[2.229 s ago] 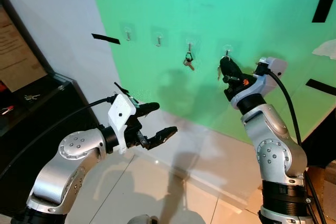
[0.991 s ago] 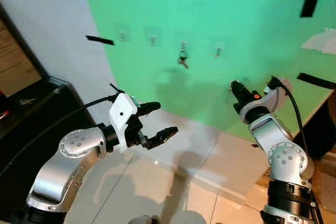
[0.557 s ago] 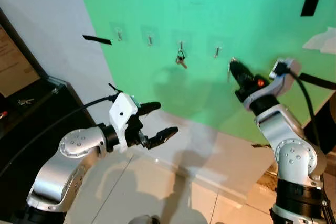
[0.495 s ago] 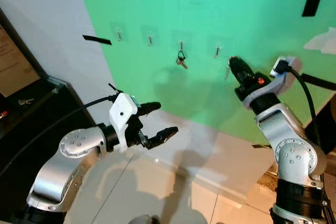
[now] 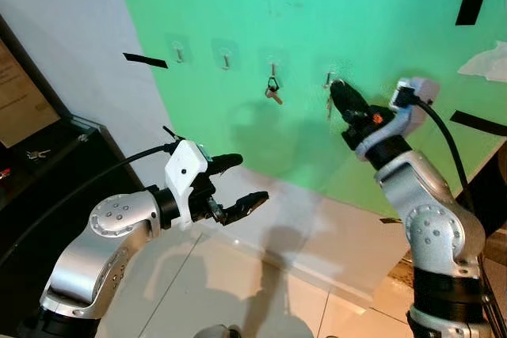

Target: Hang keys on a hook

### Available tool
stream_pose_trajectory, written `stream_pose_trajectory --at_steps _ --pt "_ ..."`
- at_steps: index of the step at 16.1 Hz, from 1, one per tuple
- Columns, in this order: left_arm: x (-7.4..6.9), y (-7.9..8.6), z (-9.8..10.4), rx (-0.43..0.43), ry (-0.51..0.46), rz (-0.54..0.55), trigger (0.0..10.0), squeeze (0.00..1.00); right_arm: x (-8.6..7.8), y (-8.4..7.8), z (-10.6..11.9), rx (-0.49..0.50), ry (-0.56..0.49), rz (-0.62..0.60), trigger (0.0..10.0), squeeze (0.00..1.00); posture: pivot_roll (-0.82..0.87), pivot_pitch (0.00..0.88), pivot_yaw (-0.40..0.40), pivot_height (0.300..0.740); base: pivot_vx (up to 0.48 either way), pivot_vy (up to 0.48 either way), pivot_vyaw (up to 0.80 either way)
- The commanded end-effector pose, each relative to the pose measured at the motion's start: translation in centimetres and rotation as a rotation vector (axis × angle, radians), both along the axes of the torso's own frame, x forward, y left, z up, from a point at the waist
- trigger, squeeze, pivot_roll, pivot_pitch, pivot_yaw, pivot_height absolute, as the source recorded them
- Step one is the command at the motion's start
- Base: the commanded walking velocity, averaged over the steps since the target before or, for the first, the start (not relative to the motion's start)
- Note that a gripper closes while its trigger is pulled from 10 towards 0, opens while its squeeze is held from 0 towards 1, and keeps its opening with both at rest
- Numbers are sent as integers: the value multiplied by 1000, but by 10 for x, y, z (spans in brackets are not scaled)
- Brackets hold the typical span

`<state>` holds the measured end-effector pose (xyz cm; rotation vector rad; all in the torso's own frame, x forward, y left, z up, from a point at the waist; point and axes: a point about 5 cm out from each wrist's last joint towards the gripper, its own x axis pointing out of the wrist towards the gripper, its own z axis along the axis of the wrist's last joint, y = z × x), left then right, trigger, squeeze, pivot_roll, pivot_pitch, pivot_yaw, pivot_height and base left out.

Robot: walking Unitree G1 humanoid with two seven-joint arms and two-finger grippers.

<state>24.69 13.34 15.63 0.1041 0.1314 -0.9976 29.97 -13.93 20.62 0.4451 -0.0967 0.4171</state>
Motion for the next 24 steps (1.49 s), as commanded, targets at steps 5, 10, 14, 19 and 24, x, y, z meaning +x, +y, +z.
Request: stream_pose_trajectory --at_steps 5,10,14,19,24 --pt "1 1 -1 22 0 -3 10000 0 5 8 4 -34 -29 13 10000 0 -17 0 113 740 0 0 0" --pt "1 0 -1 21 -1 -5 10000 0 15 4 -3 -63 12 -81 10000 0 -17 0 112 740 0 0 0" --pt "1 0 -1 21 -1 -8 10000 0 17 0 -5 -65 24 -112 10000 0 -19 0 113 740 0 0 0" --pt "0 -1 -1 22 1 -12 10000 0 21 -12 -28 -166 157 -223 10000 0 -20 0 114 740 0 0 0" --pt "0 -2 -1 21 -1 -14 10000 0 14 -4 -44 -221 210 -160 10000 0 -21 0 115 740 0 0 0"
